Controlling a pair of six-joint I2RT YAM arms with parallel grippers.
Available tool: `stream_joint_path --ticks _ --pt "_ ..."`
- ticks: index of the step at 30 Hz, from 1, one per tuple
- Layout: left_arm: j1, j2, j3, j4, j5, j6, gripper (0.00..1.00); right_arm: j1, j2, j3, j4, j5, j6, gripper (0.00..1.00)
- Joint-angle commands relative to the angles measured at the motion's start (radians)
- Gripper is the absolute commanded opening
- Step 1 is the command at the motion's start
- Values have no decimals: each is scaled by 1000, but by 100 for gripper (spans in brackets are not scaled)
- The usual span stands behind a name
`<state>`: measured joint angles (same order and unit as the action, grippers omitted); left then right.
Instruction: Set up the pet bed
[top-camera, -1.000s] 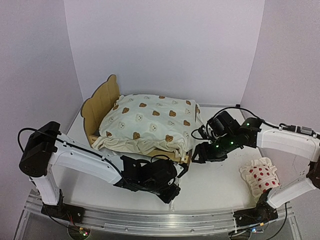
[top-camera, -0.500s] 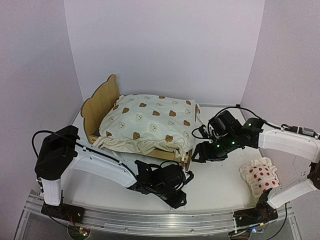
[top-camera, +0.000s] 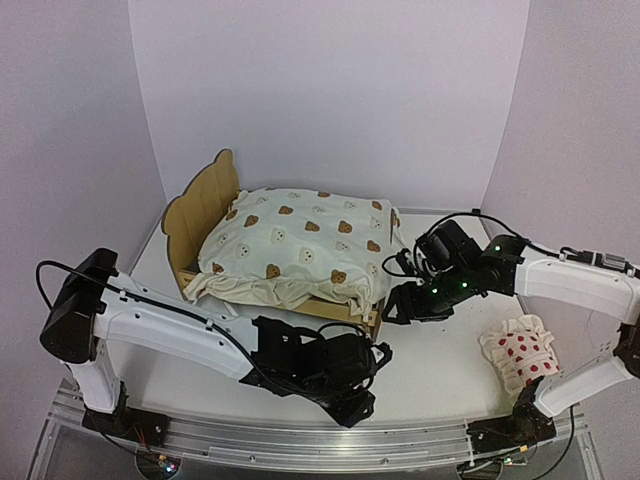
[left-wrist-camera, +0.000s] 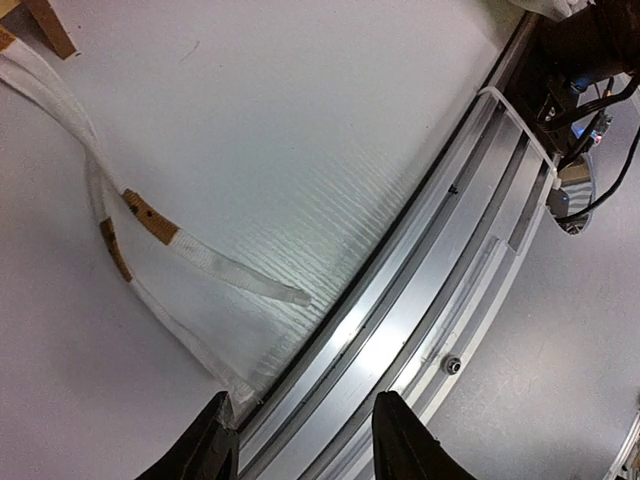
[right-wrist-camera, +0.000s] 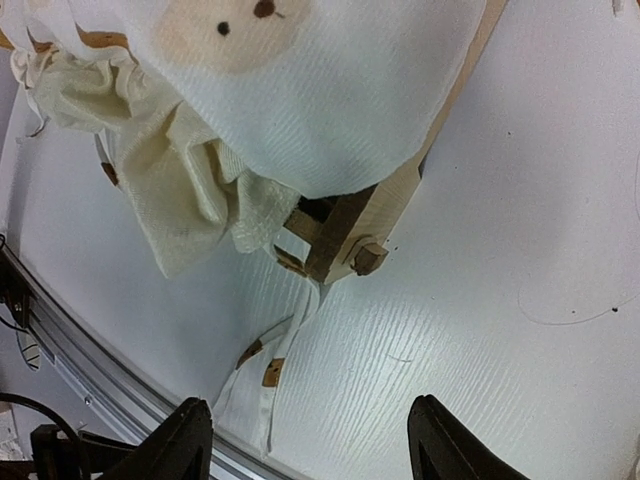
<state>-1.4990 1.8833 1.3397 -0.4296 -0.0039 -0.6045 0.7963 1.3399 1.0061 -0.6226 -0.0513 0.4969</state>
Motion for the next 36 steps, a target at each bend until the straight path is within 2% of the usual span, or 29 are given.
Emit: stream_joint_path --ticks 1,12,20,29,33,36 --pt "-3 -38 -18 -104 -100 -15 45 1 0 25 42 6 -12 68" --pt "-5 125 45 -134 -121 -19 40 1 2 6 63 -6 -8 67" --pt "-4 155 65 -119 -116 -1 37 1 5 -1 65 -4 -6 67" --pt "-4 174 62 -149 -163 -5 16 1 11 2 66 -14 -2 66" --pt "-2 180 43 -163 -233 -26 1 1 11 -4 71 -25 1 66" --pt "16 154 -3 -145 -291 -47 0 1 5 -19 91 -43 3 66"
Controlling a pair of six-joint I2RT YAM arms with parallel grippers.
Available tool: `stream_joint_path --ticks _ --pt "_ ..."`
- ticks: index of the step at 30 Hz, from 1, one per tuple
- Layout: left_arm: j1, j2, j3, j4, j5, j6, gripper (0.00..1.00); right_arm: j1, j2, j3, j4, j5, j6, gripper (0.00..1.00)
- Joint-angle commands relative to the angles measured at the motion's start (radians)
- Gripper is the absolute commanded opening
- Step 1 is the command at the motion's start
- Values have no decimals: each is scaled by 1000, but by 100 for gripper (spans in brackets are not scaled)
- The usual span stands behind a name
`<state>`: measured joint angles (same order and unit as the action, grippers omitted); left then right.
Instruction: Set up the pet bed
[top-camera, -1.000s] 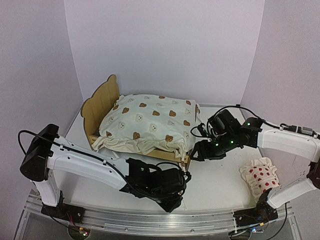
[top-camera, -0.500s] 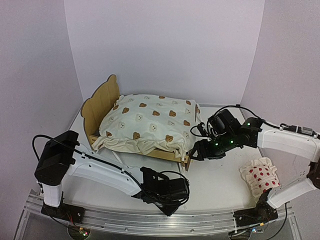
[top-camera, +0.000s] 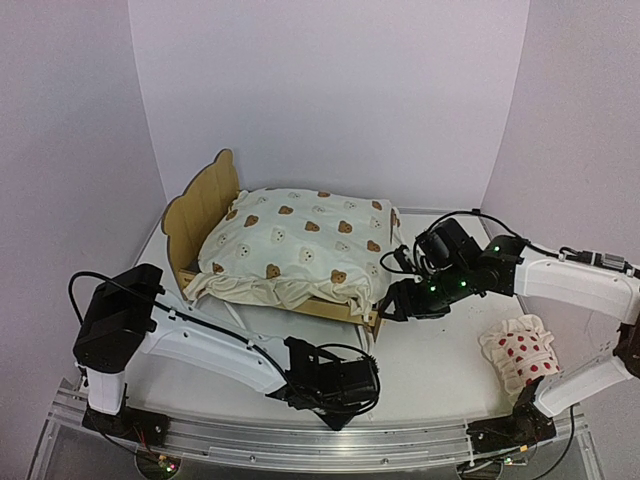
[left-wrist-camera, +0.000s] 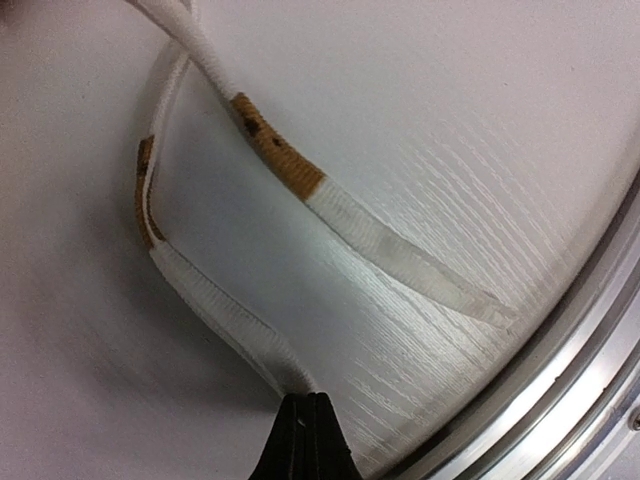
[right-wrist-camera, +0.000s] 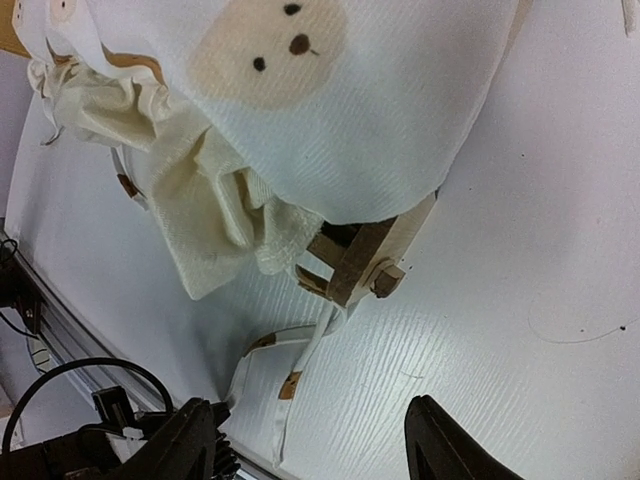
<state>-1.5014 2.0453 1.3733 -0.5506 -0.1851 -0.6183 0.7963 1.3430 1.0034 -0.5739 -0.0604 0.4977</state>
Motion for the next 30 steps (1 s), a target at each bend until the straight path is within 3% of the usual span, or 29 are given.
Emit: stream_joint_path --ticks 1,8,16,22,27,30 --pt "26 -24 -61 -7 -120 -33 0 2 0 -25 56 -46 2 65" --pt "49 -145 -173 130 -189 -2 0 56 10 -83 159 -72 -28 64" --pt "50 -246 -251 299 -206 87 0 112 55 -136 281 39 -60 58" --pt "52 -264 -255 293 -180 91 1 143 96 -154 327 154 -90 52" --pt "52 -236 -239 208 -167 99 33 148 100 -167 342 192 -93 52" --pt "73 -223 -249 198 -143 97 41 149 106 -166 344 194 -90 52"
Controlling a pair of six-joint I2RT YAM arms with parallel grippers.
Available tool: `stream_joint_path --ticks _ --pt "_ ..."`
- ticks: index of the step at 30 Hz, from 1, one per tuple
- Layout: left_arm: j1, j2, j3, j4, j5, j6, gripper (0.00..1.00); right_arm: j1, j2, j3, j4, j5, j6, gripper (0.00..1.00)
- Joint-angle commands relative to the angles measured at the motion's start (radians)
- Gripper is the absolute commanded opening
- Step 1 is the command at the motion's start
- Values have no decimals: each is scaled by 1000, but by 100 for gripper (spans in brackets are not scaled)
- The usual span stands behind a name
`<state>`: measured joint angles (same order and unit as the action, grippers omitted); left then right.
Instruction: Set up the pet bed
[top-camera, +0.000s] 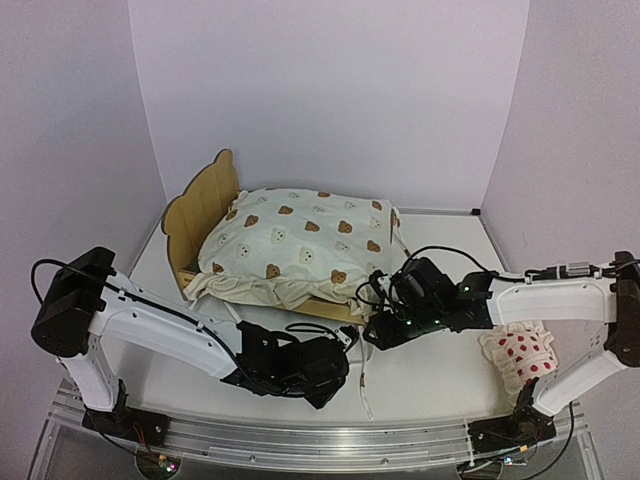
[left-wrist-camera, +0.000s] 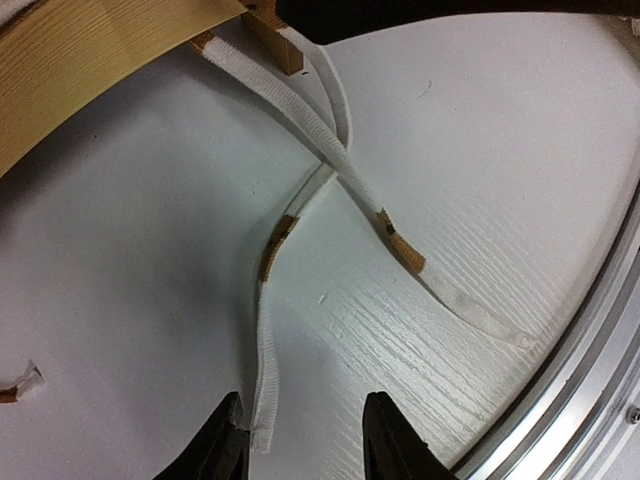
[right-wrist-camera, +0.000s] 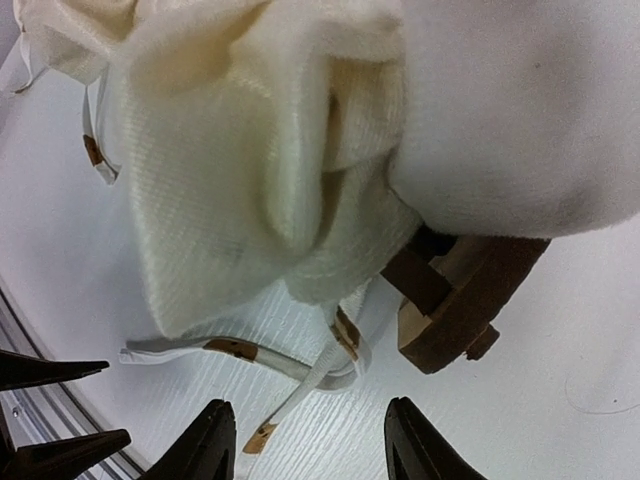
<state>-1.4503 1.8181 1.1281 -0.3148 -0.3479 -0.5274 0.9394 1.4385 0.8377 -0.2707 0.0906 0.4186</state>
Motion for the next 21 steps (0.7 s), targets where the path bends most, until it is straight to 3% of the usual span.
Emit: stream_joint_path --ticks 1,13,16,21 --pt "28 11 -8 -35 32 7 41 6 13 0 41 43 -11 52" --pt "47 88 -5 -13 78 20 33 5 13 -5 41 38 -6 52" --pt "48 98 -5 -10 77 20 25 6 13 -6 41 38 -6 52" --pt "47 105 -6 -4 65 22 0 6 21 -9 48 38 -8 52"
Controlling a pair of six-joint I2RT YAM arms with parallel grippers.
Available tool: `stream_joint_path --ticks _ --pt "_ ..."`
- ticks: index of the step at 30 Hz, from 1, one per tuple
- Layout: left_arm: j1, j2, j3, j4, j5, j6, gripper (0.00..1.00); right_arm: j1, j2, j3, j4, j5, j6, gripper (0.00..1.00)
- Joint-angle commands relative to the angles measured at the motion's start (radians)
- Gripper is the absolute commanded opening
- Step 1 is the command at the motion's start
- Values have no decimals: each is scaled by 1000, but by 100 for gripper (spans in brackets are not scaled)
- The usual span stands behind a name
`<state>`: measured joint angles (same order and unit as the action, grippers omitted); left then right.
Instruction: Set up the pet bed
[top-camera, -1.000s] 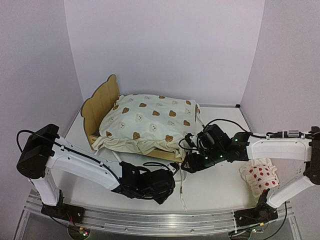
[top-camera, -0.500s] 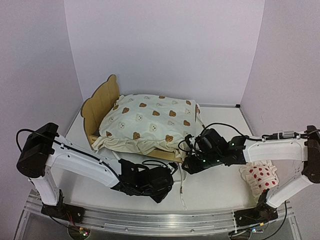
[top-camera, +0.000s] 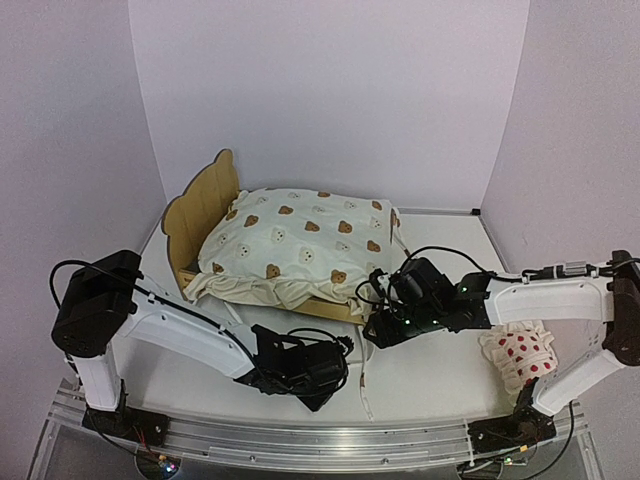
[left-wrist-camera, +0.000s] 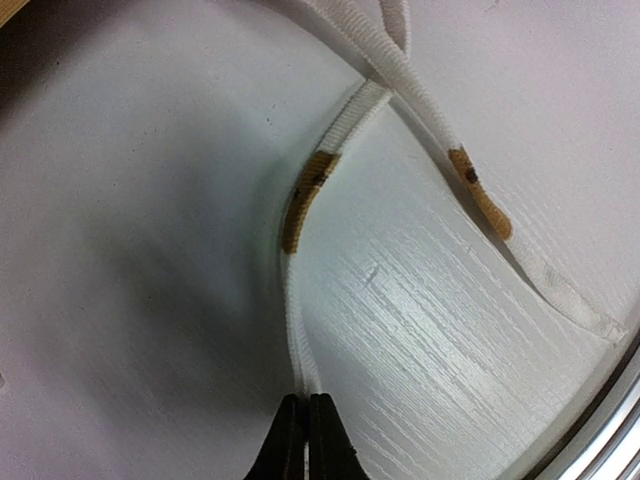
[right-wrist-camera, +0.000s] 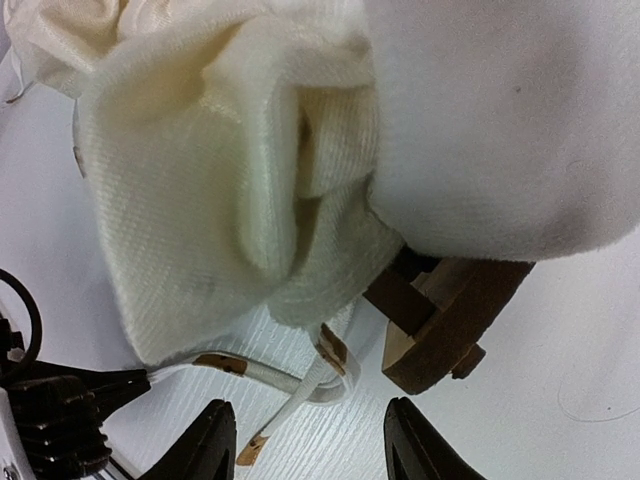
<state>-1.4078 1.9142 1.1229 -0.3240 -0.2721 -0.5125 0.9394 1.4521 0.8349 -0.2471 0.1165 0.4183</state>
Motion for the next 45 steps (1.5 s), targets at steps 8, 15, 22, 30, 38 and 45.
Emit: stream_joint_path --ticks 8,15,22,30,38,45 --pt "4 -33 -23 33 -14 9 0 7 34 -10 52 -9 -3 51" --pt "4 -38 -29 43 -12 7 0 24 61 -17 67 12 -1 46" --pt "4 -43 -35 53 -7 3 0 31 109 -14 75 76 -20 42" --pt "4 -69 -54 67 -4 4 0 32 147 -7 90 120 -29 29" --pt "5 -102 -83 103 -1 9 0 32 167 -2 96 133 -32 6" --pt "5 -139 -95 143 -23 22 0 32 133 -10 95 124 -31 0"
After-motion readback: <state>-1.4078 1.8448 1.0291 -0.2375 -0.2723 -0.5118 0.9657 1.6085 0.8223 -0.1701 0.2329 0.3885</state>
